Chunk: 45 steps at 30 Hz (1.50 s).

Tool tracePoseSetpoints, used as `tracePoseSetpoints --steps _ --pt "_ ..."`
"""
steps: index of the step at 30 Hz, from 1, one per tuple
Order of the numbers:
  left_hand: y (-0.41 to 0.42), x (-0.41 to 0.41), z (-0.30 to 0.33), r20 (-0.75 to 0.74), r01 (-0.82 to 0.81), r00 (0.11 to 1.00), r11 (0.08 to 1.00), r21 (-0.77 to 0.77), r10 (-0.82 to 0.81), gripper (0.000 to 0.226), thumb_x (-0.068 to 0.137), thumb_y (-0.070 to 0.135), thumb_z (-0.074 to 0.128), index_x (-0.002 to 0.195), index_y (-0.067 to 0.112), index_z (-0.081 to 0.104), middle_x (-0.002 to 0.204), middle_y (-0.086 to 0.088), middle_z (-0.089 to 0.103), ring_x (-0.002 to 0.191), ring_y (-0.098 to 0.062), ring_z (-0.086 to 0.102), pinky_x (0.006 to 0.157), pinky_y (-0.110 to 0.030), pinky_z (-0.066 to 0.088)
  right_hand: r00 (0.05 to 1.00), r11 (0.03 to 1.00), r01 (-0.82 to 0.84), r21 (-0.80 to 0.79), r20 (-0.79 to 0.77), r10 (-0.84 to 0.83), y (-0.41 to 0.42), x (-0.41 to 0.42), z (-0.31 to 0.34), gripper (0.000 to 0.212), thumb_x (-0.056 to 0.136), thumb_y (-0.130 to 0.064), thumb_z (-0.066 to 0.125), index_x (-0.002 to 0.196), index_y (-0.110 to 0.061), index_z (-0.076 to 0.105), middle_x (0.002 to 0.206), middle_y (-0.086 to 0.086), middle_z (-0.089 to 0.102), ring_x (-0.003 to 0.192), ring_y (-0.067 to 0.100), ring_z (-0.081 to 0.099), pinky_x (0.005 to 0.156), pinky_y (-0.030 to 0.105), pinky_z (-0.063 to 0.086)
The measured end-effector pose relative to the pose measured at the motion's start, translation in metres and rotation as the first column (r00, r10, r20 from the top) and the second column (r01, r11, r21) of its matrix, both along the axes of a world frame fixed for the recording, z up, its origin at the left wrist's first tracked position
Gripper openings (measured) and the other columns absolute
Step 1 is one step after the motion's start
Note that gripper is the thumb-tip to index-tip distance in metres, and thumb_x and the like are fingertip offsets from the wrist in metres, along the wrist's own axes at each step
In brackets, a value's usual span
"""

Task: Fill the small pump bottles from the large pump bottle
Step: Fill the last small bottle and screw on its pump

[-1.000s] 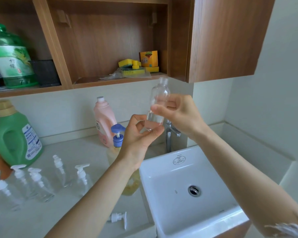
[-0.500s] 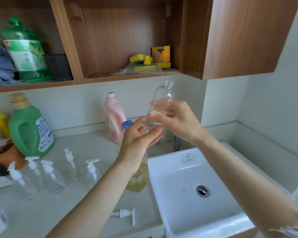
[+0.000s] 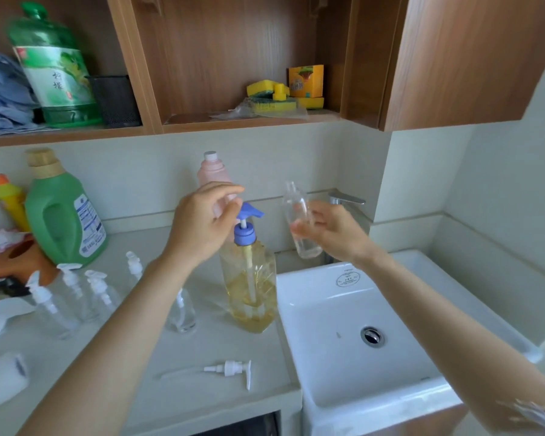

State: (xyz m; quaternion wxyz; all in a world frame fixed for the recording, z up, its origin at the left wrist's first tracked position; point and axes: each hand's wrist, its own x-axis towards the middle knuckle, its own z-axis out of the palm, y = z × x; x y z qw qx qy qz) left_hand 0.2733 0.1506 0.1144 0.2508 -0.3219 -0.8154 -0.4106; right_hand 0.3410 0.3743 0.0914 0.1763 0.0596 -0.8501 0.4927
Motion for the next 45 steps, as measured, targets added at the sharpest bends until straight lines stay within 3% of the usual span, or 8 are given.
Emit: tracePoseSetpoints --steps 2,4,9,15,22,33,39,45 --pt "0.001 -0.005 -0.007 0.02 -0.001 1.0 0.997 -0.077 0.002 0.04 0.085 0.033 0.044 0.108 0.013 0.071 0.112 0.003 0.069 0.105 -0.016 0.062 0.092 -0.025 0.045 0.996 0.998 -0.035 0.05 0.086 0.031 -0.004 -0.004 -0.021 0.02 0.084 -0.028 0.073 0.07 -0.038 0.061 0.063 -0.011 0.06 0.063 0.008 0.059 0.067 0.028 0.05" --pt "0.002 -0.006 -0.017 0.026 -0.024 0.999 0.996 -0.089 0.026 0.038 0.083 0.025 0.046 0.107 0.013 0.071 0.114 0.003 0.069 0.105 -0.016 0.062 0.091 -0.023 0.043 0.991 0.997 -0.035 0.074 0.129 0.026 -0.011 -0.008 -0.035 0.015 0.082 -0.033 0.074 0.088 -0.044 0.066 0.072 -0.009 0.068 0.07 0.013 0.063 0.071 0.032 0.054" --pt "0.003 -0.004 -0.027 -0.017 -0.006 1.0 0.999 -0.038 0.005 0.041 0.078 0.026 0.045 0.106 0.013 0.073 0.114 0.007 0.068 0.107 -0.003 0.058 0.093 -0.006 0.036 0.988 0.993 0.014 0.114 0.154 -0.031 -0.025 -0.017 -0.043 0.065 0.067 -0.061 0.072 0.123 -0.031 0.061 0.102 -0.004 0.072 0.1 0.014 0.067 0.088 0.041 0.055" --pt "0.004 -0.006 -0.024 -0.013 0.09 0.996 0.996 -0.01 -0.09 0.044 0.078 0.028 0.046 0.111 0.012 0.07 0.114 0.005 0.069 0.107 -0.006 0.061 0.097 -0.022 0.044 0.991 0.998 0.038 0.049 0.123 -0.044 -0.02 -0.018 -0.045 0.056 0.073 -0.046 0.078 0.124 -0.028 0.062 0.107 -0.002 0.071 0.098 0.011 0.068 0.094 0.039 0.052" --pt "0.01 -0.01 -0.031 -0.055 0.096 0.994 0.995 0.037 -0.094 0.039 0.078 0.025 0.048 0.103 0.009 0.073 0.106 0.002 0.07 0.097 -0.001 0.061 0.091 -0.011 0.043 0.995 0.998 0.045 0.046 0.092 -0.049 -0.019 -0.023 -0.047 0.062 0.067 -0.049 0.079 0.124 -0.031 0.063 0.109 -0.001 0.071 0.091 0.013 0.071 0.086 0.039 0.057" --pt "0.023 -0.018 -0.059 -0.132 0.127 0.986 0.975 0.182 -0.104 0.034 0.077 0.015 0.048 0.096 0.002 0.073 0.102 -0.008 0.07 0.1 -0.017 0.065 0.088 -0.033 0.051 0.989 0.989 0.096 0.108 0.102 -0.107 -0.026 -0.013 -0.045 0.047 0.067 -0.058 0.07 0.101 -0.026 0.069 0.078 -0.002 0.072 0.069 0.012 0.06 0.082 0.042 0.053" --pt "0.024 -0.016 -0.065 -0.138 0.113 0.987 0.976 0.185 -0.088 0.034 0.075 0.015 0.047 0.094 0.001 0.072 0.101 -0.01 0.07 0.1 -0.021 0.065 0.088 -0.039 0.052 0.988 0.99 0.096 0.103 0.115 -0.108 -0.028 -0.008 -0.046 0.027 0.073 -0.043 0.079 0.096 -0.034 0.069 0.086 -0.002 0.074 0.087 0.02 0.068 0.086 0.037 0.051" --pt "0.019 -0.013 -0.044 -0.092 0.116 0.991 0.98 0.164 -0.102 0.038 0.076 0.021 0.045 0.095 0.006 0.074 0.101 -0.001 0.07 0.097 -0.012 0.065 0.089 -0.029 0.051 0.986 0.993 0.112 0.044 0.123 -0.116 -0.031 -0.009 -0.038 0.042 0.073 -0.039 0.081 0.113 -0.029 0.07 0.097 -0.013 0.073 0.097 0.0 0.066 0.093 0.03 0.051"
